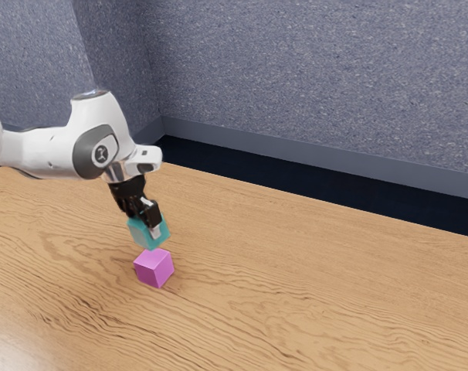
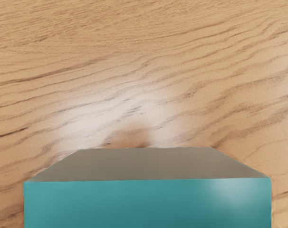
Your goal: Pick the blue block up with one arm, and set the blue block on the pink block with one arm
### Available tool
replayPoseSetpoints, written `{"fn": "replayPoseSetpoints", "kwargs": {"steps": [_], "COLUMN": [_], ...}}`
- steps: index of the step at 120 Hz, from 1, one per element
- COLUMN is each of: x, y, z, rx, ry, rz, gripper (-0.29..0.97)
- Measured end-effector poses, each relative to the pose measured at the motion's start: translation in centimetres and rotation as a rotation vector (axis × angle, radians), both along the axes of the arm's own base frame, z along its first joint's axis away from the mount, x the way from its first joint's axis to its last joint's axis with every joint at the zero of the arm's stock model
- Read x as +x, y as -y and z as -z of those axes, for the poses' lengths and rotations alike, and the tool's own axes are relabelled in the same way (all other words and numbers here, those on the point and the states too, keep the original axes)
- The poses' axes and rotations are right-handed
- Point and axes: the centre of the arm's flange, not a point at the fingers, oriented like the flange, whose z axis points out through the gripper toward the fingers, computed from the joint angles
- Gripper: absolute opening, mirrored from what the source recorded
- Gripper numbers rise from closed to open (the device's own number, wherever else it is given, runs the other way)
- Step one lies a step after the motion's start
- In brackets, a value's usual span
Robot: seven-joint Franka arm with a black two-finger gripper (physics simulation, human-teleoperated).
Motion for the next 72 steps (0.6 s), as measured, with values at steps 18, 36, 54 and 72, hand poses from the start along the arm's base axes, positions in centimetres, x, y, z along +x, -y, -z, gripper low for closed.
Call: {"fn": "replayPoseSetpoints", "kwargs": {"steps": [18, 36, 54, 72], "x": [-0.9, -0.6, -0.4, -0.4], "y": [-3.4, -1.2, 0.3, -0.3], "z": [0.7, 1.5, 2.1, 2.2], "rx": [0.010, 0.018, 0.026, 0.054], "ry": [-0.040, -0.075, -0.099, -0.107], "rz": [-0.134, -0.179, -0.240, -0.308], "gripper": [0.38, 0.39, 0.39, 0.39]}}
